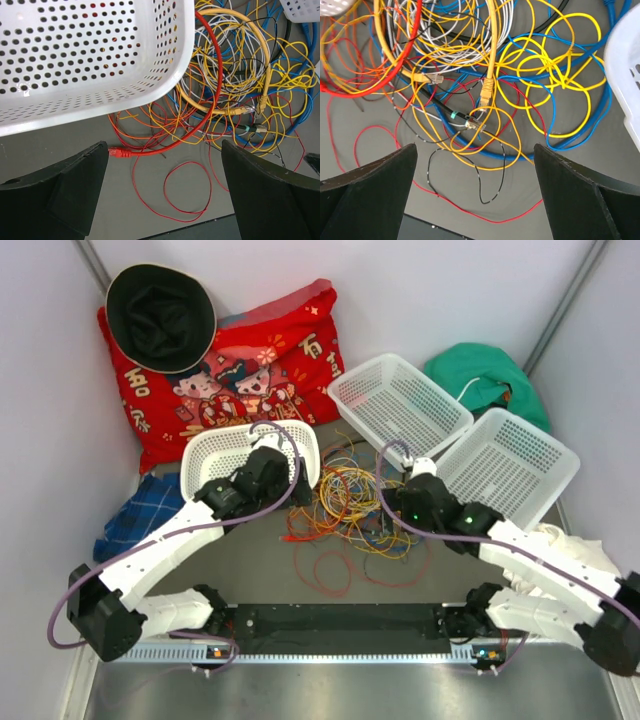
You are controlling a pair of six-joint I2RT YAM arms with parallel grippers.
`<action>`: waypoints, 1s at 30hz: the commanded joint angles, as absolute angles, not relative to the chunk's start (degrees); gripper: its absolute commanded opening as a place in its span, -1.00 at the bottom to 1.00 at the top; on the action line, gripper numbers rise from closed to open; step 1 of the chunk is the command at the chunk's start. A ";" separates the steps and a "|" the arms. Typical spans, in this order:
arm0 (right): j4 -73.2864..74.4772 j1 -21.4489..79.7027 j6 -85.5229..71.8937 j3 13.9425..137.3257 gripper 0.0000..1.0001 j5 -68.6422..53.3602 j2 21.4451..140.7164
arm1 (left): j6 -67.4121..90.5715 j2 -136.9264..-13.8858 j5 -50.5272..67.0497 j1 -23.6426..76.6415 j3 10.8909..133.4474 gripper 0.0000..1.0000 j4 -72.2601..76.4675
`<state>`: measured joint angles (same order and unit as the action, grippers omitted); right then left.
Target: Untangle the cables
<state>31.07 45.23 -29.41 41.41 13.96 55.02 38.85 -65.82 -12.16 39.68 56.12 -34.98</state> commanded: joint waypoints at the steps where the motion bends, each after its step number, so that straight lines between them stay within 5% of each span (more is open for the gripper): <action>1: 29.26 45.53 -28.73 46.92 0.98 15.98 61.51 | 37.88 -64.87 -10.90 39.64 55.72 0.98 -32.70; 8: 23.74 45.44 -30.23 47.37 0.77 18.19 71.18 | 38.41 -62.85 -9.58 39.64 53.97 0.98 -32.43; 12: 17.42 43.95 -32.86 47.64 0.36 18.20 76.37 | 39.55 -60.65 -8.88 39.64 52.38 0.98 -31.64; 25: 15.47 42.19 -36.38 50.81 0.03 18.28 92.81 | 39.20 -54.41 -11.78 39.64 50.10 0.98 -34.01; 27: 14.50 42.19 -36.48 49.23 -0.36 17.84 92.81 | 39.29 -54.06 -11.78 39.64 50.10 0.98 -33.75; 29: 14.06 42.19 -36.47 48.34 -1.00 17.58 91.85 | 39.37 -54.05 -11.60 39.64 50.01 0.98 -33.49; 30: 14.32 42.10 -36.47 47.47 -1.00 17.32 89.93 | 39.37 -53.97 -11.69 39.64 50.10 0.98 -33.23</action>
<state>15.77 42.46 -35.33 49.65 18.15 91.90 39.09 -55.13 -10.83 39.68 50.26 -34.70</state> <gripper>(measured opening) 0.077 0.987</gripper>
